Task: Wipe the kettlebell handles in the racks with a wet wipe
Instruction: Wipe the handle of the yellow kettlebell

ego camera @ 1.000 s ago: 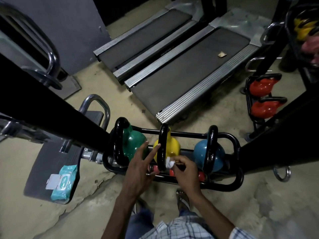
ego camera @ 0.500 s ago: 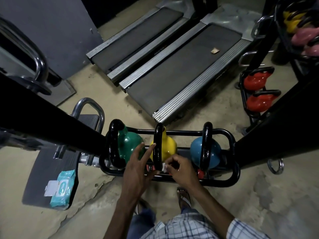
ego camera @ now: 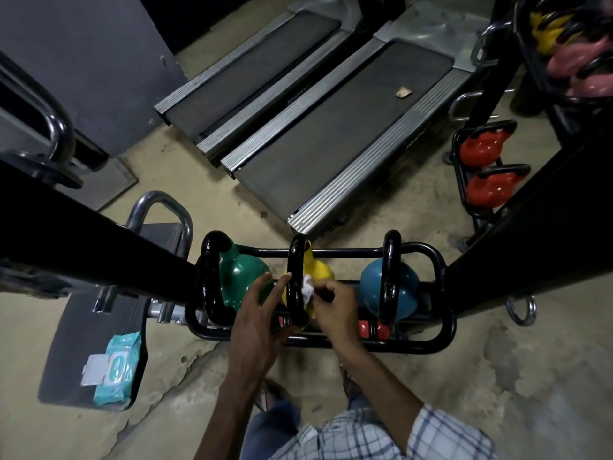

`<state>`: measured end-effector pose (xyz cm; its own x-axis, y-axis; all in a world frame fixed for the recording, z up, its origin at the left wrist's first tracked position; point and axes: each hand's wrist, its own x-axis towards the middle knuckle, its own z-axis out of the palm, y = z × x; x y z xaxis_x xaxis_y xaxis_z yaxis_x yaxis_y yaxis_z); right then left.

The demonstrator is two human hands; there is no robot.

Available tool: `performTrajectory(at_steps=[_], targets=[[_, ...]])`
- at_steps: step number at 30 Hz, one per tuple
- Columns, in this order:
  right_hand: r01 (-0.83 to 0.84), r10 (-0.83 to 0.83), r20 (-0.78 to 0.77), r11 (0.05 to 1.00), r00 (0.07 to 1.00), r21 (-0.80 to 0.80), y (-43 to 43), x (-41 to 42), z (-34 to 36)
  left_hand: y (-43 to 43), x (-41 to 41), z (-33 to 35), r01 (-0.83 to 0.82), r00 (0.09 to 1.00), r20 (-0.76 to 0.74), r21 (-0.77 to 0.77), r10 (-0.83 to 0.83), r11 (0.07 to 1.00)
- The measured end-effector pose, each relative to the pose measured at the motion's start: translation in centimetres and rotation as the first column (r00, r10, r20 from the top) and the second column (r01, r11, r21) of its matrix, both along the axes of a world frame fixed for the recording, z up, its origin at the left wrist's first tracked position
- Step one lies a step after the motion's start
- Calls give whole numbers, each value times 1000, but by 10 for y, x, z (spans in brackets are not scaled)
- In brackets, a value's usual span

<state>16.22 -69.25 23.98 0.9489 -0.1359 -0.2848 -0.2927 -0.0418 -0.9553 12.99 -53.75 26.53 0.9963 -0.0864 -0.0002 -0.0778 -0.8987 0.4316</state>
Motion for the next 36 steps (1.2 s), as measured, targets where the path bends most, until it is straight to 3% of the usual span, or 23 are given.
performTrajectory(at_steps=[3, 5, 11, 15, 17, 20, 23, 26, 33, 36], targets=[[22, -22, -65, 1000, 998, 9, 4, 23, -1, -1, 0, 0, -10, 1000, -9, 15, 10, 1000], [-96, 88, -90, 992, 992, -82, 2, 8, -6, -1, -2, -2, -9, 1000, -3, 21, 9, 1000], [-251, 286, 55, 905, 957, -343, -7, -17, -13, -1, -2, -3, -17, 1000, -5, 29, 17, 999], [-346, 346, -75, 847, 935, -404, 4, -8, -3, 1, -3, 0, 8, 1000, 15, 22, -8, 1000], [-317, 272, -190, 907, 943, -277, 0, -5, -3, -1, -3, 0, 4, 1000, 18, 38, -5, 999], [-67, 136, -395, 981, 909, 185, -2, 20, 9, -1, -2, 1, 3, 1000, 12, 50, -3, 999], [179, 6, -469, 919, 883, 350, 3, 63, 18, 0, -1, 2, 3, 1000, 6, 42, -3, 999], [339, -61, -496, 801, 866, 494, 1, 96, 20, -3, -3, 5, -1, 1000, 11, 41, 1, 999], [304, -166, -447, 917, 879, 257, 7, 96, 2, -4, -5, 3, -6, 1000, 0, 49, 6, 999], [260, -199, -291, 947, 936, 189, 11, 90, 8, -4, -5, 2, -12, 1000, 3, 50, 12, 999]])
